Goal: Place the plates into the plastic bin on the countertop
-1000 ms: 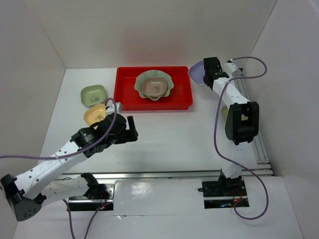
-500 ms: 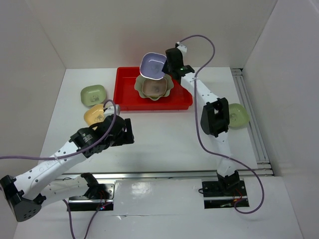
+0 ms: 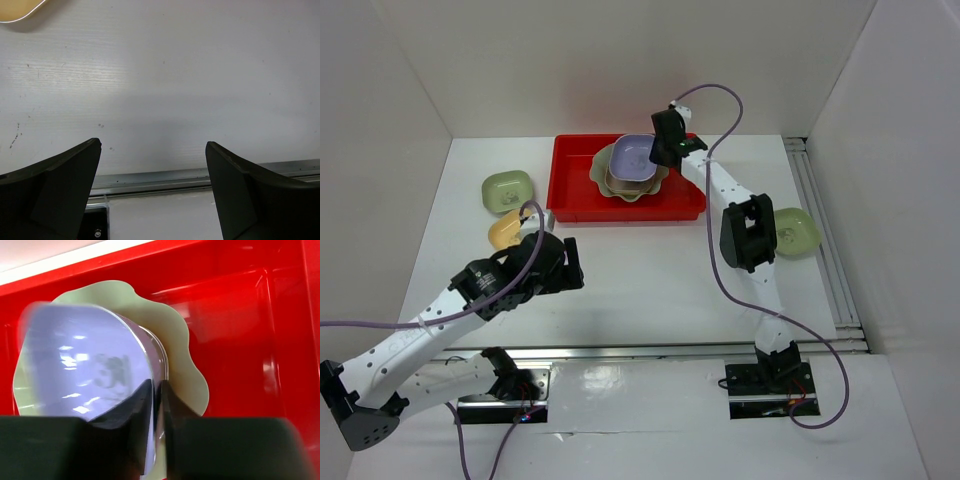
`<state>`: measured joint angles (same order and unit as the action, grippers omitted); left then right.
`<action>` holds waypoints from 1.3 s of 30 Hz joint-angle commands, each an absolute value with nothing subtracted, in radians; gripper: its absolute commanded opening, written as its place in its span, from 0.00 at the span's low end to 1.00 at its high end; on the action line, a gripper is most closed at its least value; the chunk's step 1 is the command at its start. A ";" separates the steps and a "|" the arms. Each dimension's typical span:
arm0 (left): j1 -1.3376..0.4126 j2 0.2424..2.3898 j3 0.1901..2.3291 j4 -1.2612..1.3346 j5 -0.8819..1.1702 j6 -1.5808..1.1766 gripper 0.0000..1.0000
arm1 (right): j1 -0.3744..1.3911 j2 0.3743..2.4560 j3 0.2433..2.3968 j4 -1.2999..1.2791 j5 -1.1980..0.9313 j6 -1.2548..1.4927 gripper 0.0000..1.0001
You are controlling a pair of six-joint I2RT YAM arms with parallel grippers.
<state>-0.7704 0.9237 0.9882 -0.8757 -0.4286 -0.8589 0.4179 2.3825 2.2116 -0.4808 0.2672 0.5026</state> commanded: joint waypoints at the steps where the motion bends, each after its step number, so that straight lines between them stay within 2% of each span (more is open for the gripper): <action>1: -0.765 0.911 1.023 -0.879 -0.442 -0.833 0.99 | 0.411 2.353 2.217 -0.459 0.247 0.486 0.23; 2: -0.765 0.911 1.014 -0.879 -0.442 -0.833 0.99 | 0.411 2.353 2.207 -0.447 0.236 0.486 0.53; 3: -0.765 0.911 1.014 -0.879 -0.442 -0.833 0.99 | 0.422 2.344 2.207 -0.446 0.236 0.477 0.61; 5: -0.765 0.911 1.014 -0.879 -0.442 -0.833 0.99 | 0.422 2.344 2.218 -0.437 0.225 0.477 0.64; 7: -0.765 0.911 1.005 -0.879 -0.442 -0.833 0.99 | 0.433 2.333 2.244 -0.428 0.210 0.477 0.77; 8: -0.765 0.911 1.005 -0.879 -0.442 -0.833 0.99 | 0.433 2.320 2.256 -0.428 0.210 0.465 0.79; 9: -0.765 0.911 0.996 -0.870 -0.433 -0.833 0.99 | 0.446 2.309 2.266 -0.419 0.210 0.456 0.87; 10: -0.765 0.911 0.996 -0.870 -0.433 -0.833 0.99 | 0.446 2.295 2.276 -0.419 0.227 0.456 1.00; 14: -0.765 0.920 0.996 -0.870 -0.443 -0.833 0.99 | 0.459 2.159 2.206 -0.422 0.334 0.433 1.00; 15: -0.765 0.930 0.996 -0.870 -0.443 -0.844 0.99 | 0.450 2.088 2.180 -0.460 0.415 0.433 1.00; 19: -0.765 0.949 0.996 -0.838 -0.400 -0.844 0.99 | 0.358 1.861 1.901 -0.506 0.556 0.515 1.00; 21: -0.765 0.959 0.996 -0.807 -0.384 -0.835 0.99 | 0.299 1.699 1.668 -0.493 0.577 0.554 1.00; 23: -0.765 0.968 0.986 -0.775 -0.383 -0.834 0.99 | 0.207 1.544 1.427 -0.437 0.545 0.574 1.00; 25: -0.765 0.982 0.986 -0.766 -0.371 -0.834 0.99 | 0.110 1.473 1.318 -0.414 0.476 0.583 1.00; 32: -0.765 1.012 1.005 -0.727 -0.362 -0.844 0.99 | -0.113 1.353 1.049 -0.370 0.270 0.494 1.00; 36: -0.733 1.098 1.041 -0.718 -0.362 -0.867 0.99 | -0.114 1.410 1.040 -0.348 0.268 0.387 1.00; 39: -0.669 1.146 1.066 -0.677 -0.280 -0.867 0.99 | -0.114 1.462 1.040 -0.324 0.288 0.365 0.99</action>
